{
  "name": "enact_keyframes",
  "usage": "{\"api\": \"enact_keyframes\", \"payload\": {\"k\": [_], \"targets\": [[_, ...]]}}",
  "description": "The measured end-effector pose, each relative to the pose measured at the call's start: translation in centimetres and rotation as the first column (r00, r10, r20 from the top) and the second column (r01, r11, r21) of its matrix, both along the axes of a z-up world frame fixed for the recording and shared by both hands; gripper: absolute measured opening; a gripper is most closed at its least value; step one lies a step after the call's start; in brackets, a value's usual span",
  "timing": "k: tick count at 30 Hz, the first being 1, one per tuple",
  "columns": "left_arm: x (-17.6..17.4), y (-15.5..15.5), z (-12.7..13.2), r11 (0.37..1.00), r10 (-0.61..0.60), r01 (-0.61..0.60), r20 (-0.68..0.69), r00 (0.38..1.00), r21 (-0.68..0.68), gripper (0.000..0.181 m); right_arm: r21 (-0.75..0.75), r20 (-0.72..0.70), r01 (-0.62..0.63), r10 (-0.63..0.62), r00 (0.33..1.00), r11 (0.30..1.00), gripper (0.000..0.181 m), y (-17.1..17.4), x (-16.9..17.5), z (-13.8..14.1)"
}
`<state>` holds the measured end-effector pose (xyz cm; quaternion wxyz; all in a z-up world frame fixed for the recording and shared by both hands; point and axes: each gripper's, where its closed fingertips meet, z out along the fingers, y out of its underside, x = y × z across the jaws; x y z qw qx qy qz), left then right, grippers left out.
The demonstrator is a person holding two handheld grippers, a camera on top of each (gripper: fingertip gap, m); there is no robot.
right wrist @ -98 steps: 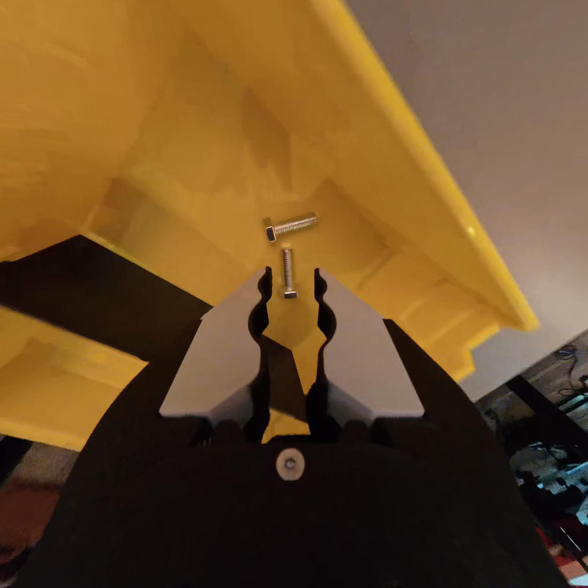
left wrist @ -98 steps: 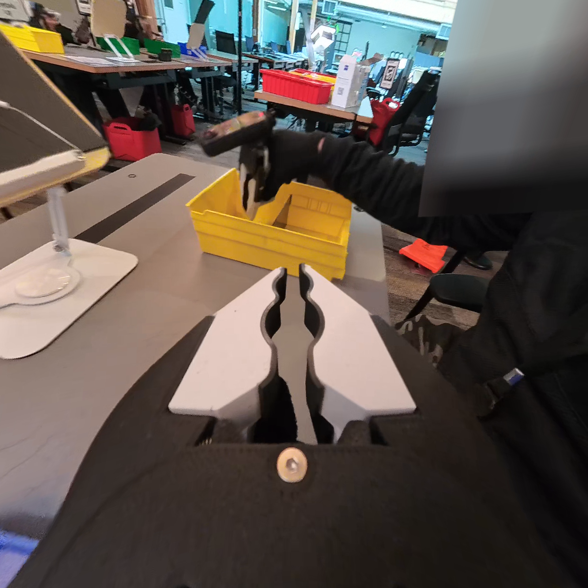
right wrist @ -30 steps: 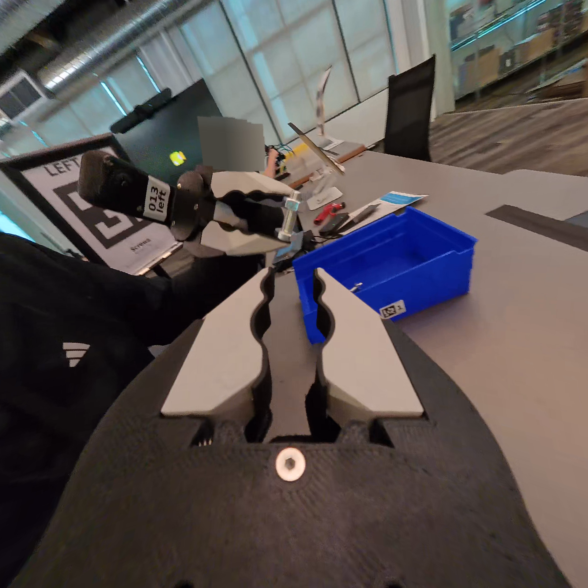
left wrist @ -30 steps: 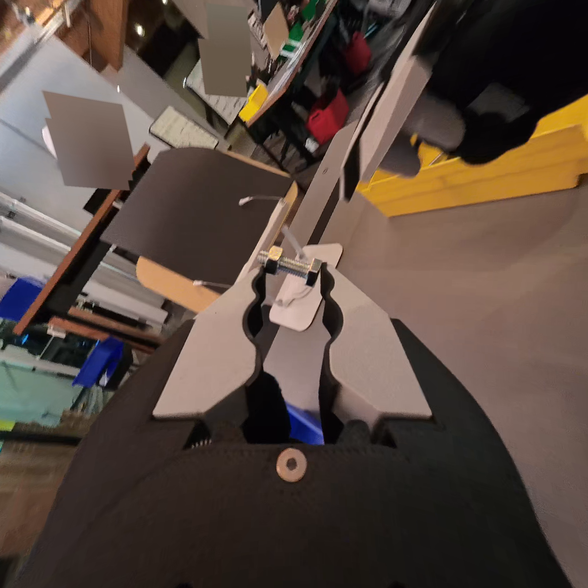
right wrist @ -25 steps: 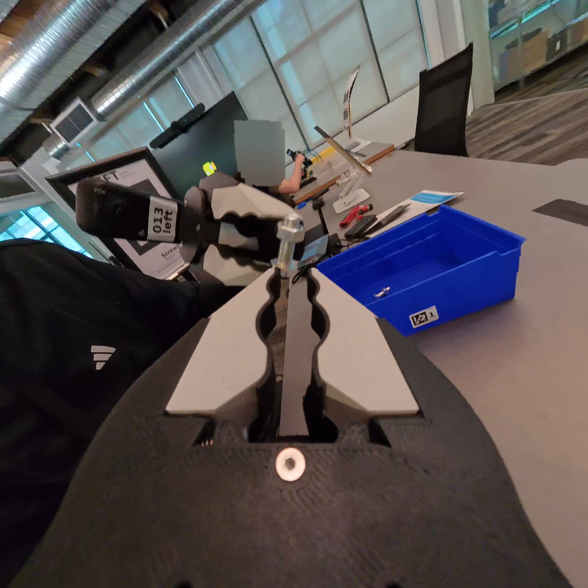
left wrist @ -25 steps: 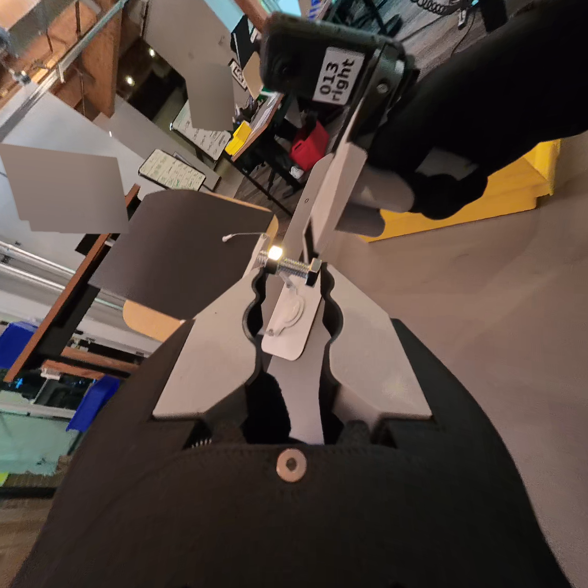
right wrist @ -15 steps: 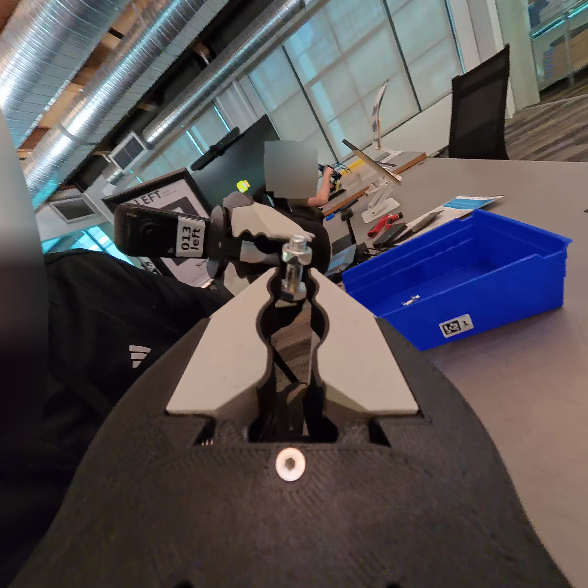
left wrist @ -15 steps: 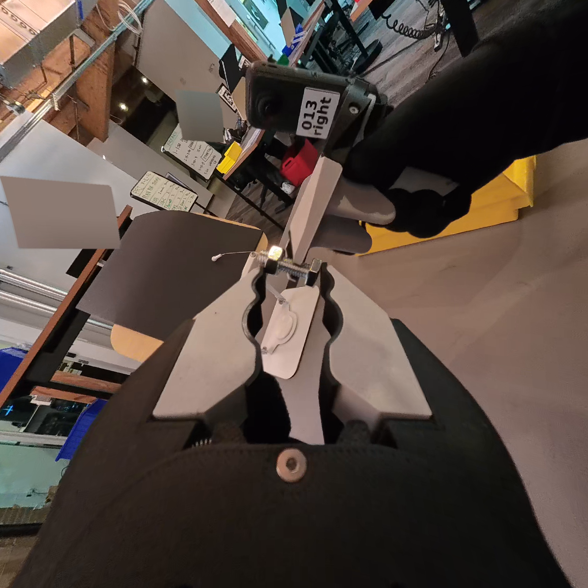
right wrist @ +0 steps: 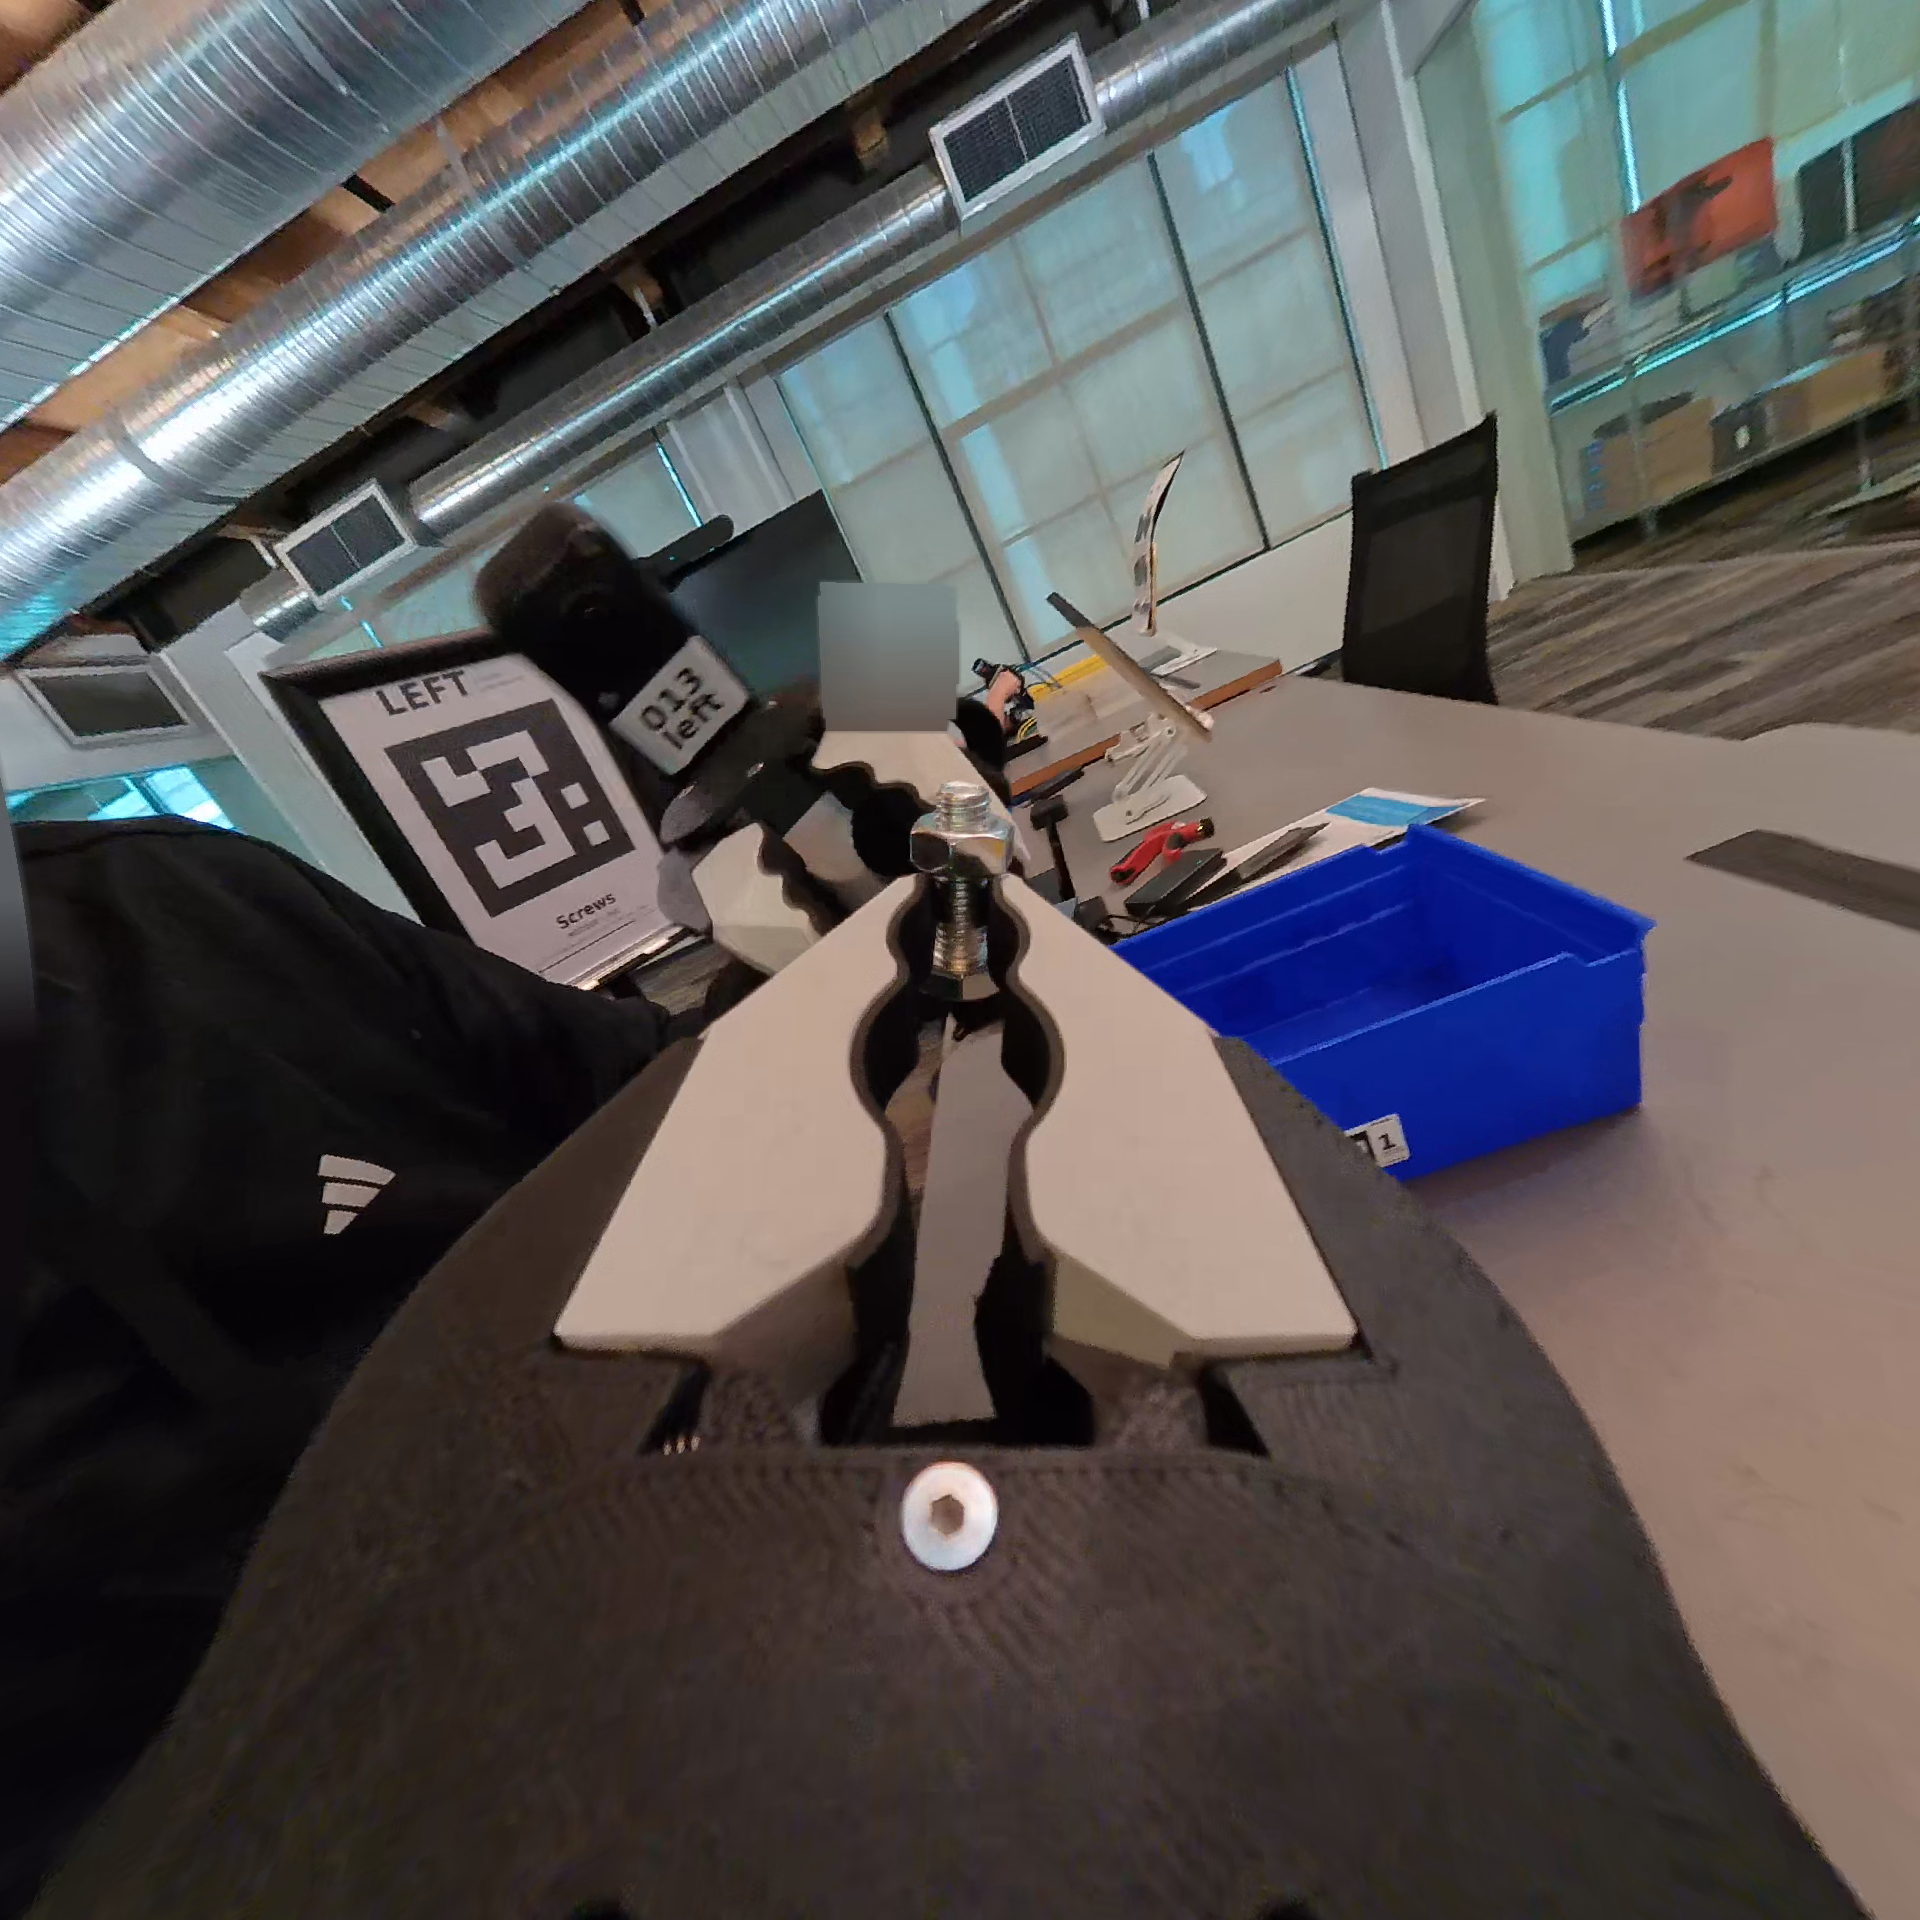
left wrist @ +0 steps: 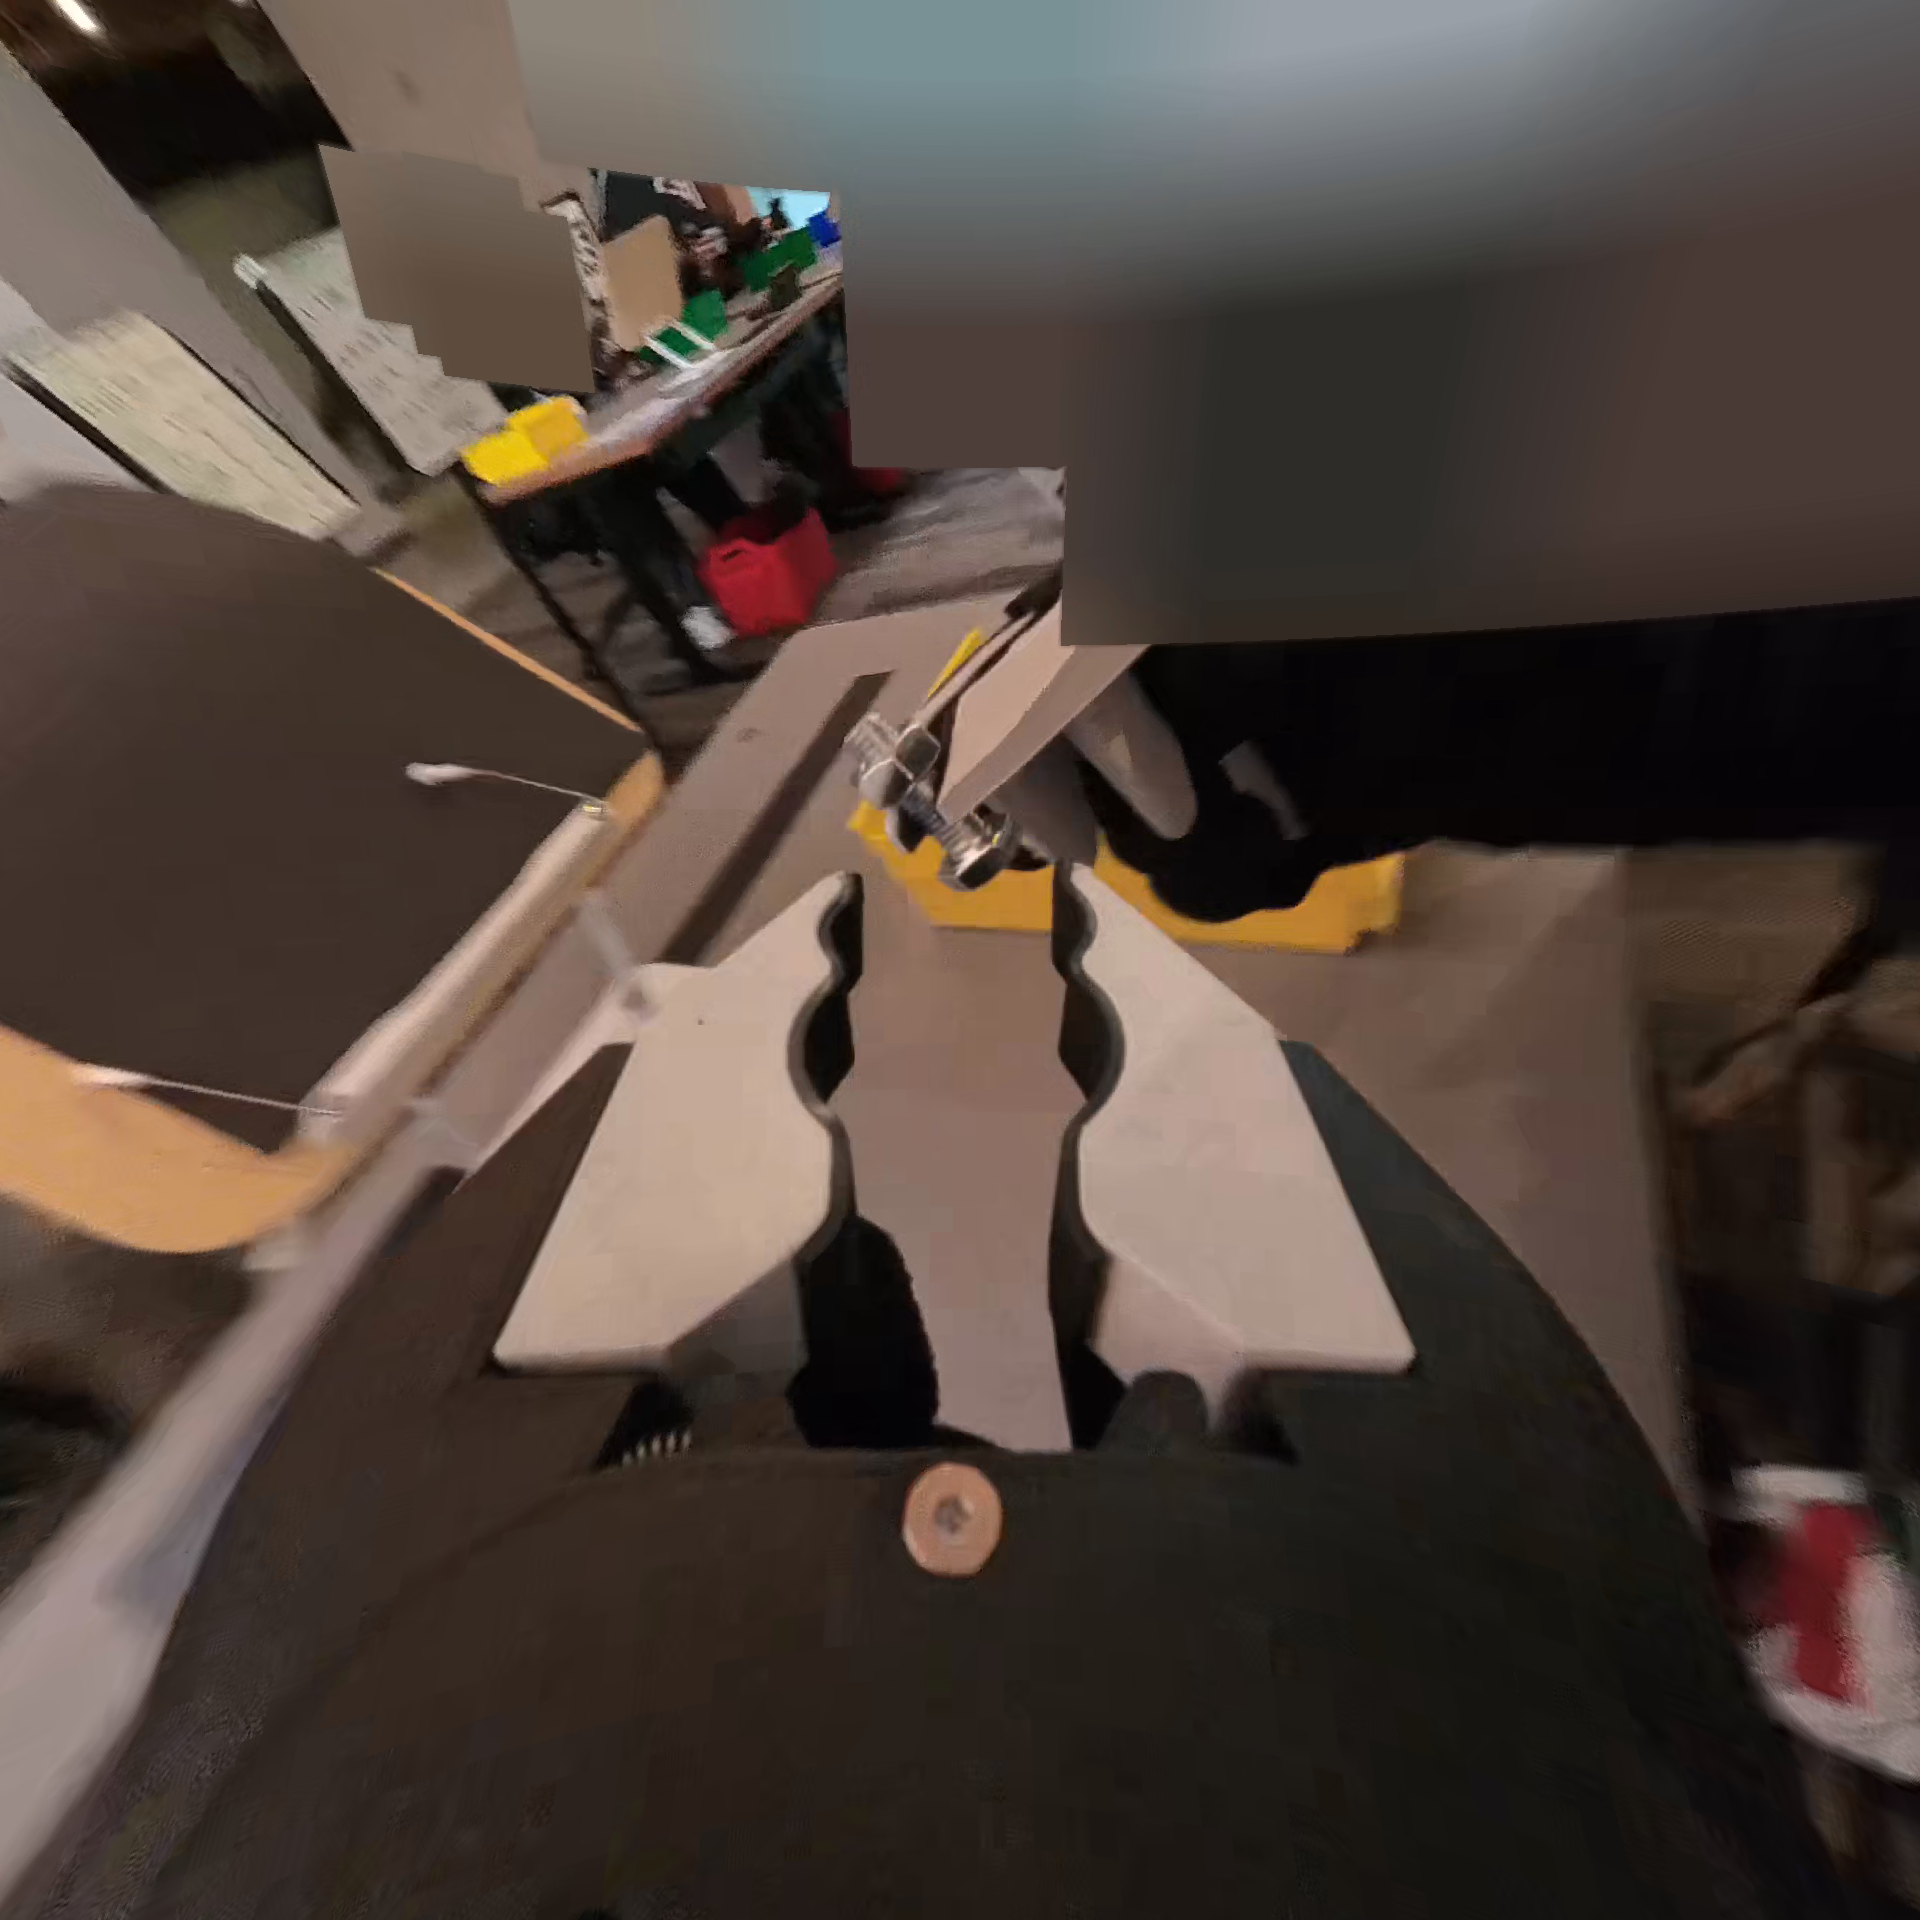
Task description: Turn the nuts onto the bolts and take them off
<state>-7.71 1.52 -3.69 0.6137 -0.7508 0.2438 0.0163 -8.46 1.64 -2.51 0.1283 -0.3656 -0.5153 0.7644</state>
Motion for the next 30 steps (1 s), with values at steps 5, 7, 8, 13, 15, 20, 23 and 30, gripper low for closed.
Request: {"api": "enact_keyframes", "payload": {"k": [5,7,8,13,15,20,23,30], "targets": [[0.6,-0.3,0.4,0.989,-0.128,0.149,0.424,0.897,-0.016,0.030,0.003,-0.058,0.014,-0.014,0.998,1.000,0.007,0.2,0.3,0.2],[0.9,-0.3,0.4,0.983,-0.157,0.184,0.502,0.850,-0.004,0.030,-0.004,-0.075,0.011,-0.011,0.997,1.000,0.007,0.1,0.3,0.3],[1.0,-0.2,0.3,0.980,-0.164,0.197,0.528,0.833,-0.007,0.030,-0.009,-0.082,0.008,-0.008,0.997,1.000,0.007,0.1,0.3,0.3],[1.6,0.3,-0.2,0.970,-0.190,0.242,0.620,0.762,0.000,0.032,-0.016,-0.107,-0.011,0.009,0.994,1.000,0.007,-0.2,0.5,0.5],[1.8,0.4,-0.1,0.965,-0.206,0.263,0.647,0.735,0.009,0.031,-0.014,-0.118,-0.025,0.023,0.993,1.000,0.007,-0.5,0.7,0.6],[2.3,0.4,-0.1,0.950,-0.245,0.311,0.687,0.684,0.030,0.017,-0.009,-0.134,-0.040,0.038,0.990,0.999,0.007,-1.0,0.8,0.7],[2.3,0.3,-0.1,0.948,-0.254,0.317,0.697,0.670,0.041,0.016,-0.005,-0.136,-0.042,0.041,0.990,0.999,0.007,-1.1,0.8,0.7],[2.3,0.3,0.0,0.951,-0.267,0.300,0.690,0.673,0.074,0.015,-0.016,-0.141,-0.040,0.037,0.989,0.999,0.007,-1.1,0.7,0.7]]}}
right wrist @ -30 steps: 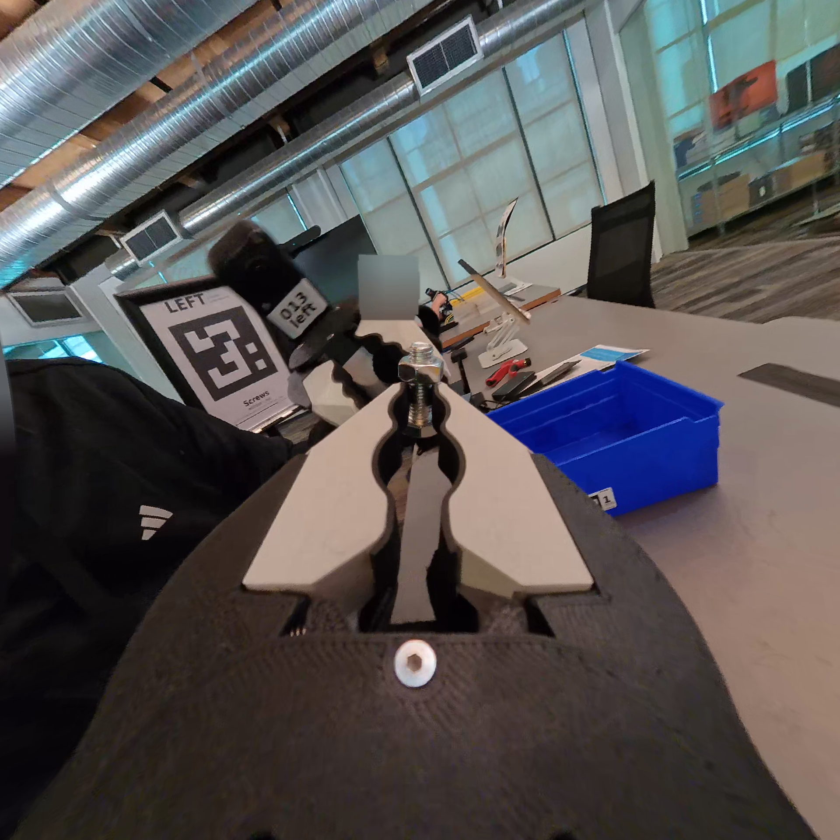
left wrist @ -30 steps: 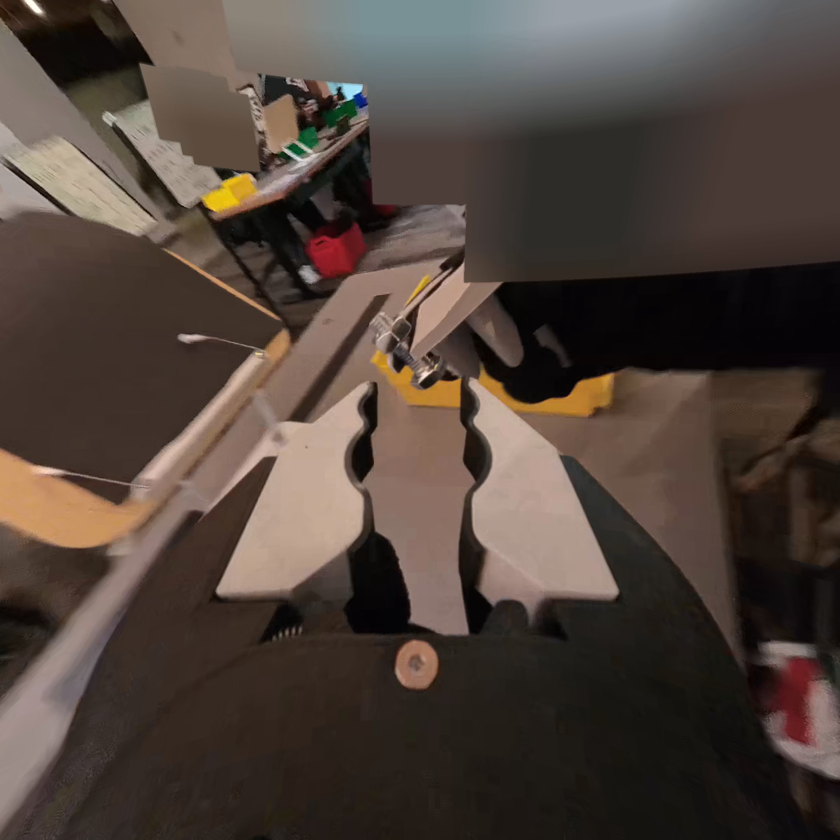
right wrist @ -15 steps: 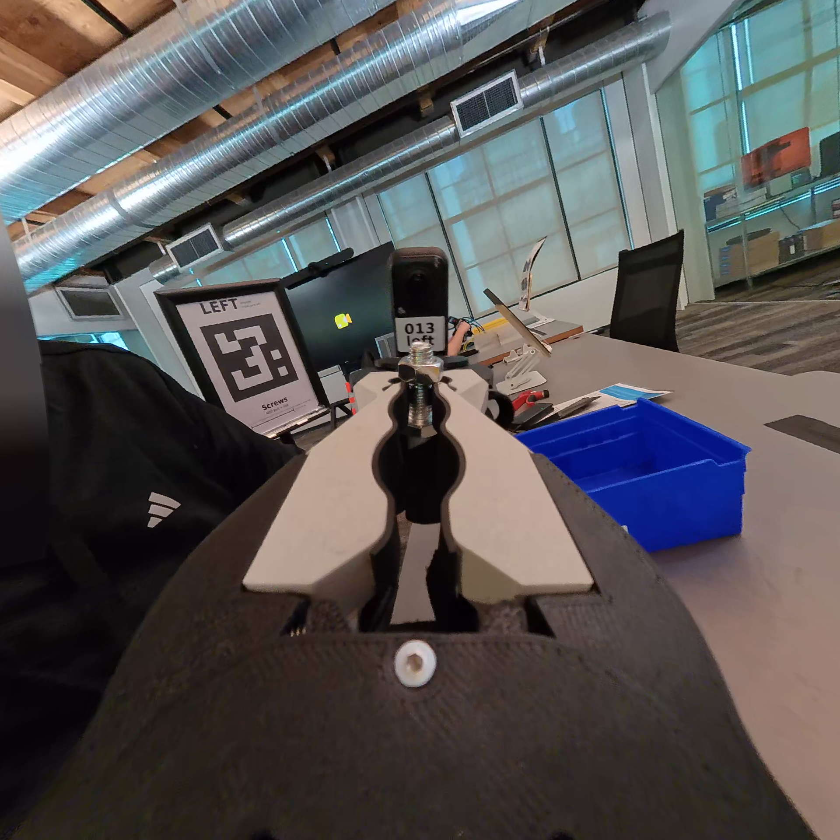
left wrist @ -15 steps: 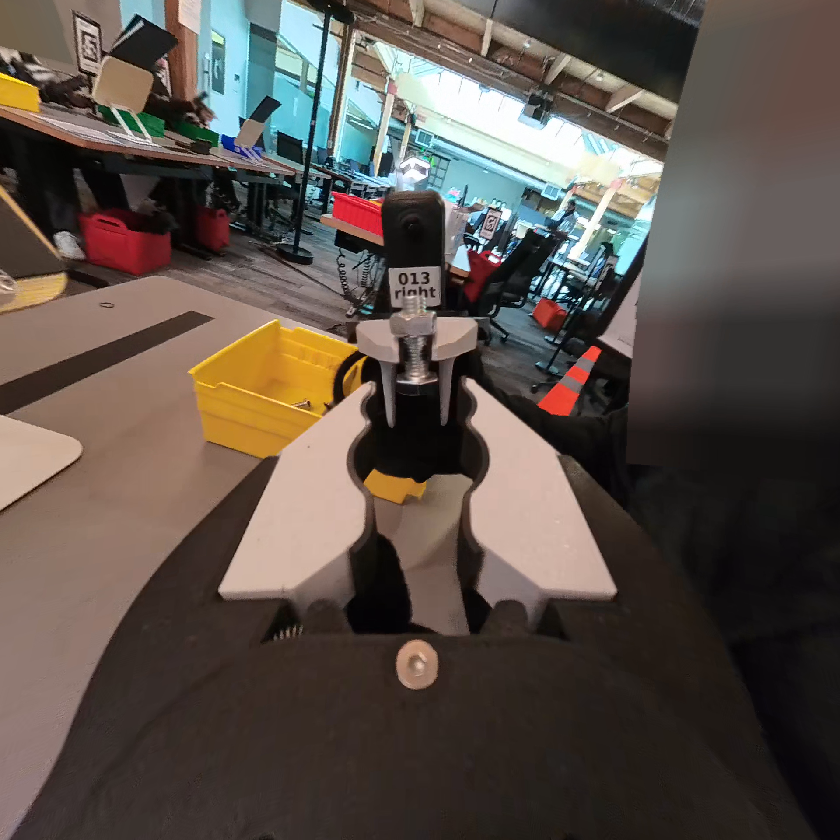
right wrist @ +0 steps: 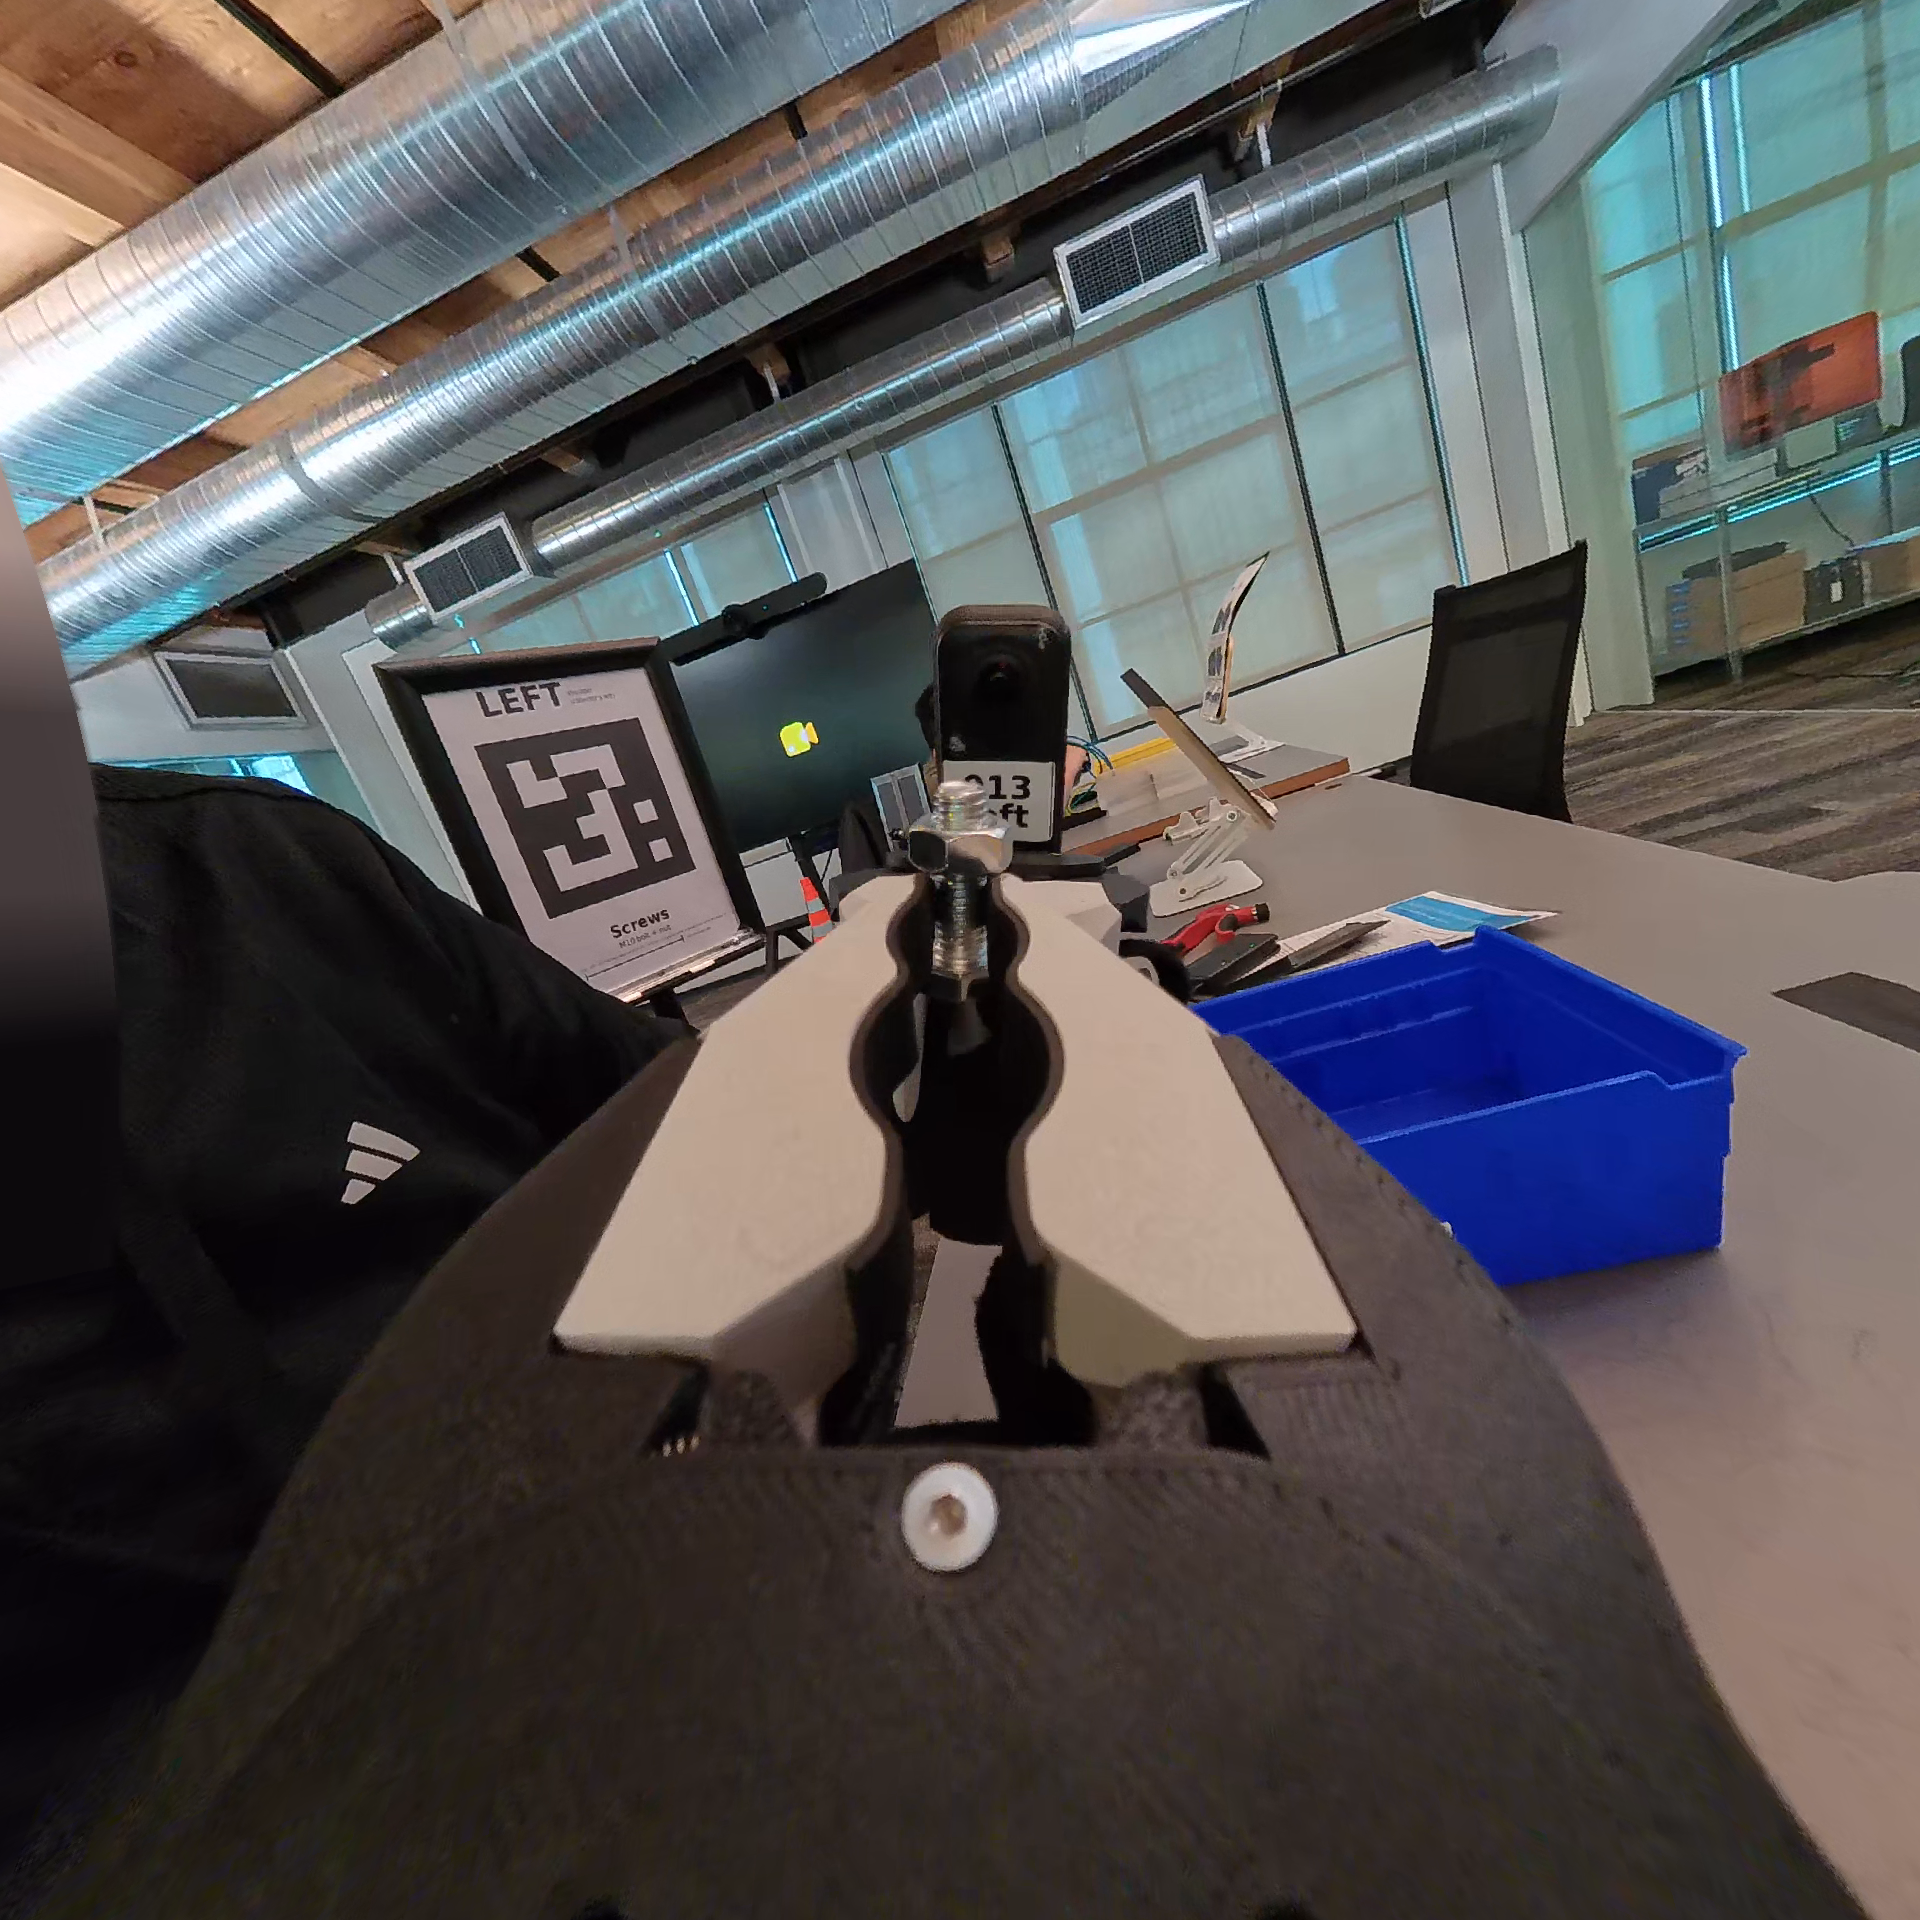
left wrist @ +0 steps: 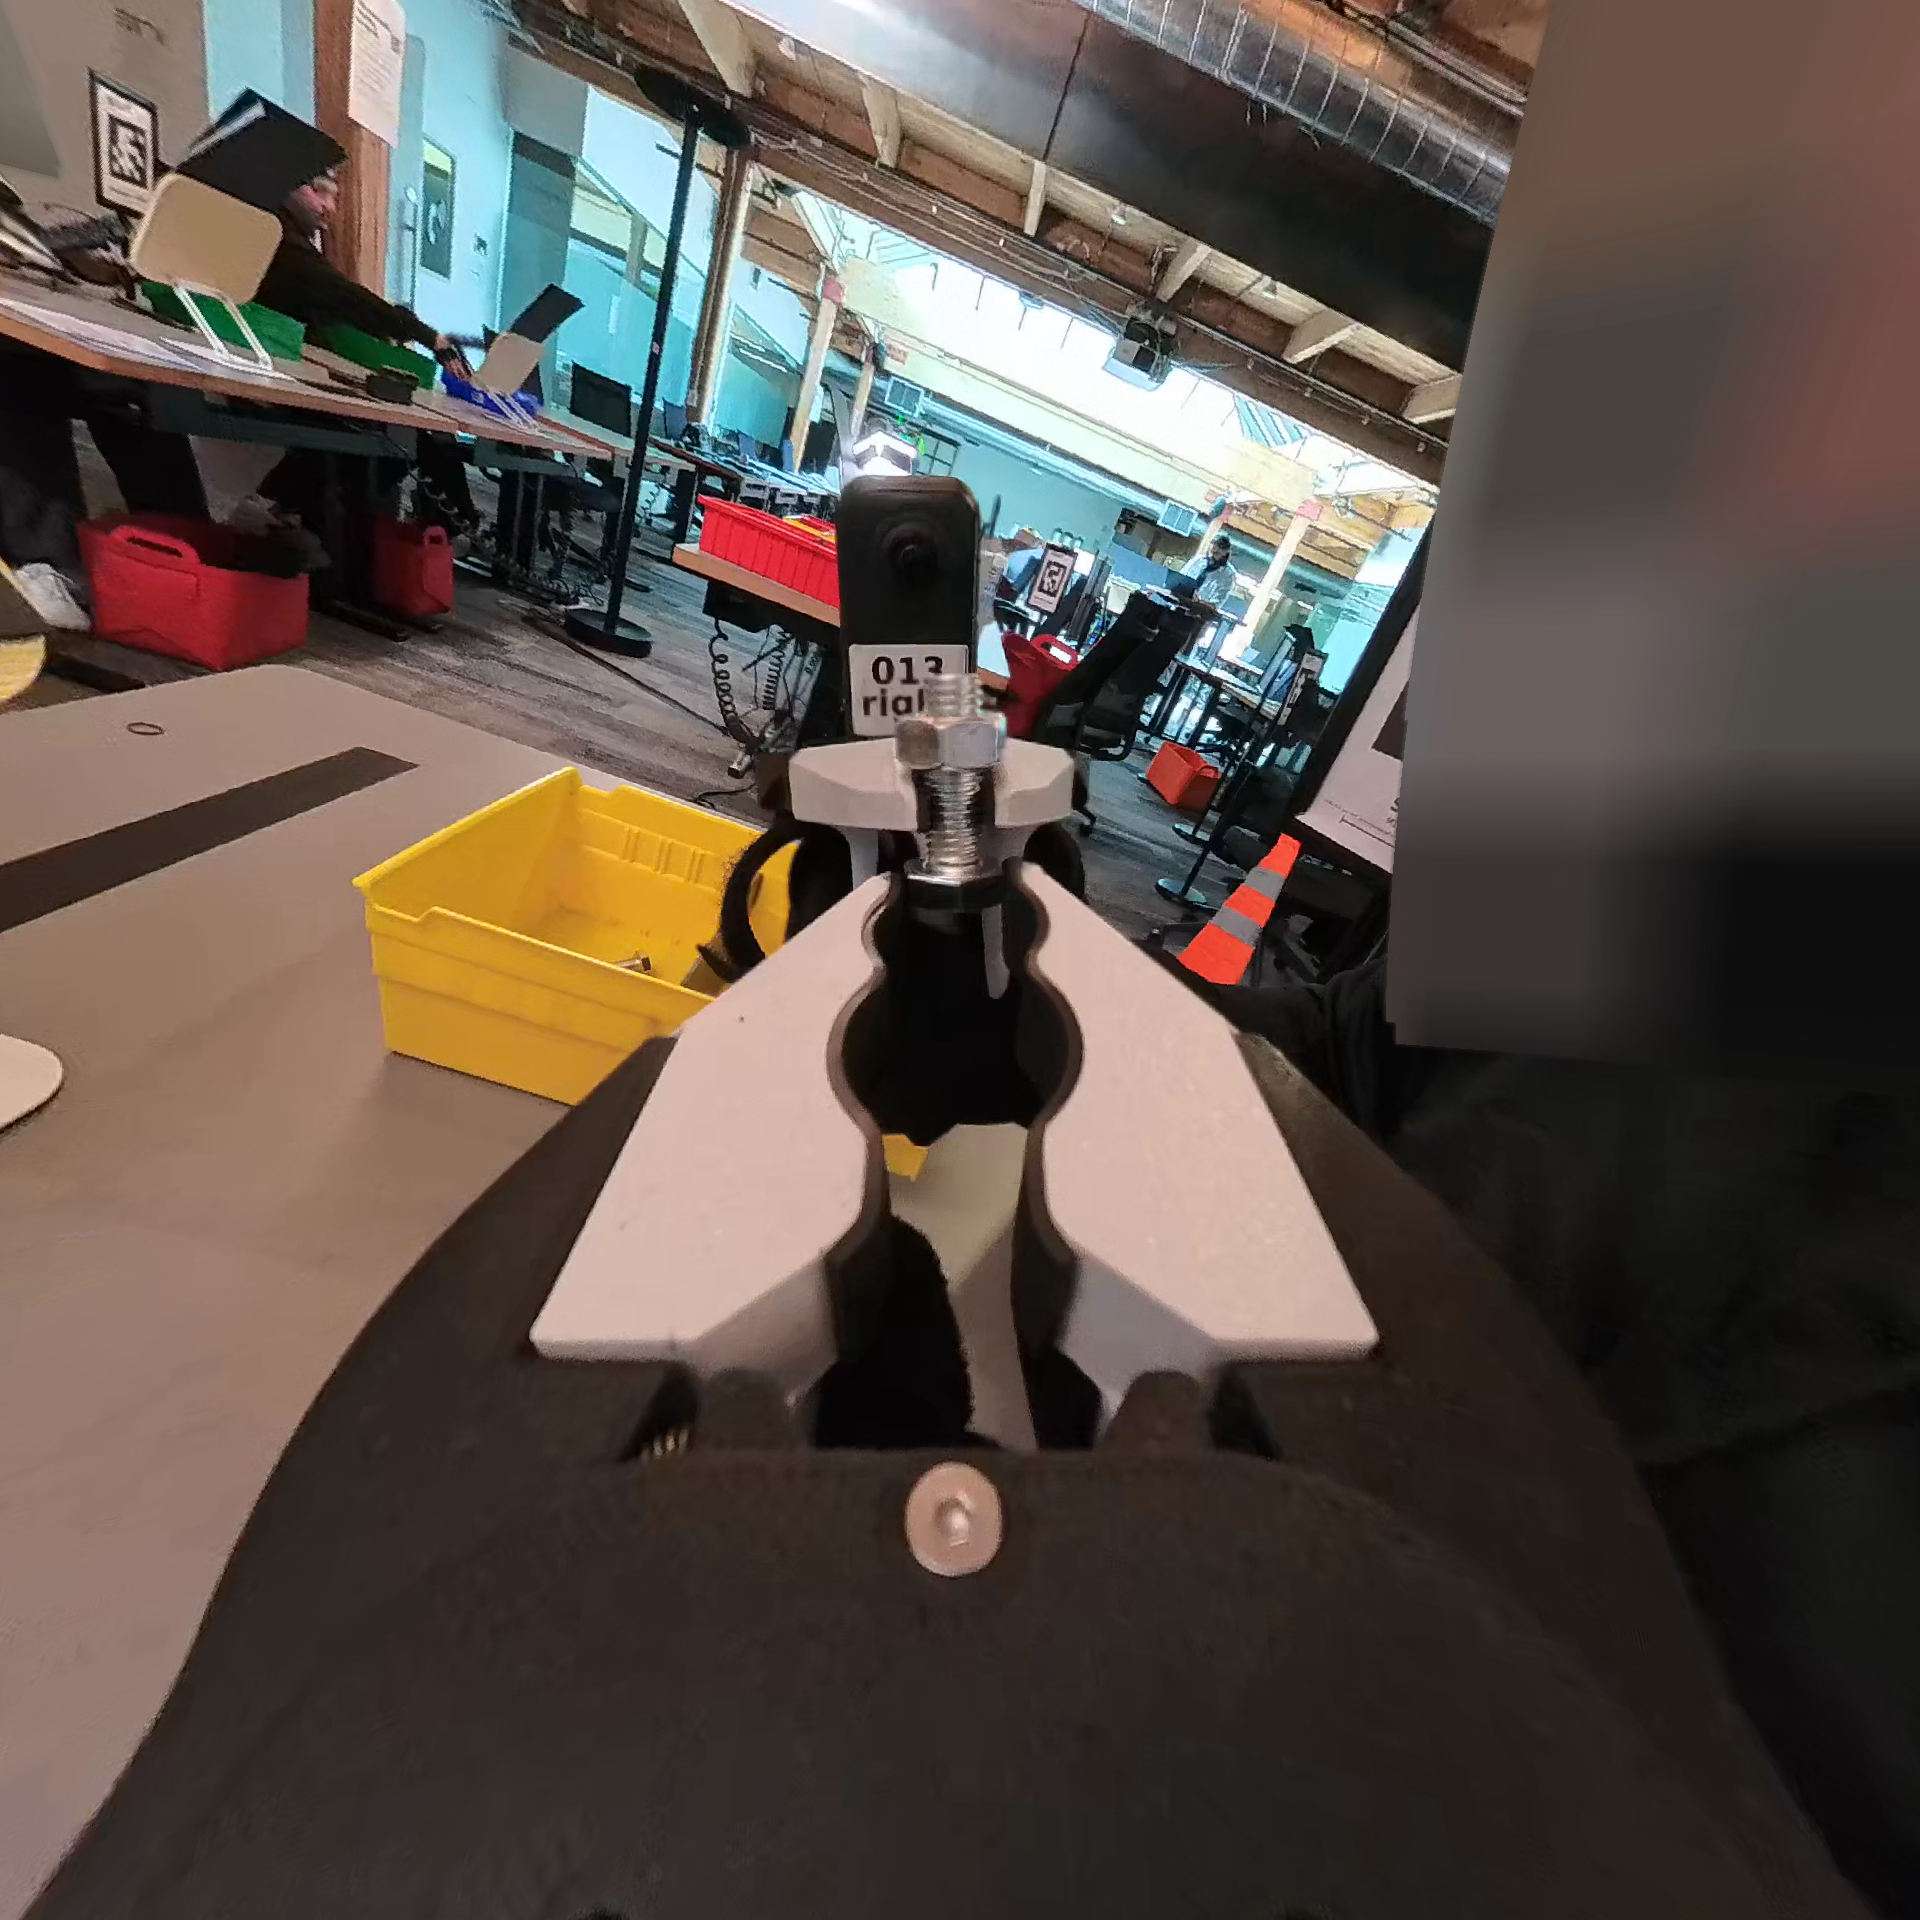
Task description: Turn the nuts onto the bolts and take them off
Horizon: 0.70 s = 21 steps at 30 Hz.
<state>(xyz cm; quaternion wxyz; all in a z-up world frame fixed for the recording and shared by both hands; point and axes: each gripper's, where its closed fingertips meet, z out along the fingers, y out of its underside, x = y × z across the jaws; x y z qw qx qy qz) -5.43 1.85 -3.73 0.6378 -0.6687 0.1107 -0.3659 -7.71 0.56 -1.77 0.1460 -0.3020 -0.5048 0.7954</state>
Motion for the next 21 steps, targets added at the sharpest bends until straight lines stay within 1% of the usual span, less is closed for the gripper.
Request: {"api": "enact_keyframes", "payload": {"k": [1,2,3,5,7,11,14,16,19,21], "targets": [[0.1,0.0,0.0,1.000,-0.002,0.002,-0.003,1.000,0.004,0.015,0.000,-0.002,0.000,0.000,1.000,1.000,0.007,-0.1,0.0,0.0],[0.1,-0.1,0.0,1.000,-0.001,0.001,-0.008,1.000,0.005,0.015,-0.005,-0.003,0.000,0.000,1.000,1.000,0.012,-0.1,0.0,0.1],[0.0,0.0,0.0,1.000,0.011,-0.011,-0.020,1.000,0.011,0.015,-0.014,0.001,0.004,-0.004,1.000,1.000,0.020,0.1,-0.1,0.3],[-0.3,-0.1,0.0,0.999,0.032,-0.031,-0.046,0.998,0.022,0.015,-0.022,0.004,0.018,-0.018,1.000,1.000,0.029,0.6,-0.1,0.5],[-0.7,-0.2,-0.1,0.998,0.061,-0.059,-0.068,0.996,0.028,0.015,0.000,0.015,0.046,-0.046,0.999,0.999,0.039,1.1,-0.2,0.5],[-1.0,-0.8,0.1,0.996,0.072,-0.068,-0.070,0.995,0.062,0.015,0.104,0.020,0.122,-0.124,0.992,0.987,0.046,1.3,-0.6,0.2],[-0.9,-1.1,0.0,0.996,0.055,-0.051,-0.047,0.997,0.070,0.015,0.145,0.008,0.132,-0.134,0.991,0.981,0.048,0.5,-0.8,0.7],[-0.8,-1.2,-0.1,0.995,0.051,-0.048,-0.037,0.998,0.082,0.015,0.190,0.011,0.143,-0.148,0.989,0.971,0.056,-0.1,-1.3,0.6],[-0.4,-1.4,-0.3,0.995,0.033,-0.029,-0.041,0.999,0.091,0.015,0.231,0.015,0.150,-0.158,0.987,0.961,0.059,-0.9,-1.9,0.6],[-0.1,-1.6,-0.2,0.995,0.020,-0.015,-0.048,0.999,0.103,0.015,0.249,0.018,0.165,-0.175,0.984,0.955,0.065,-1.1,-2.3,0.5]]}}
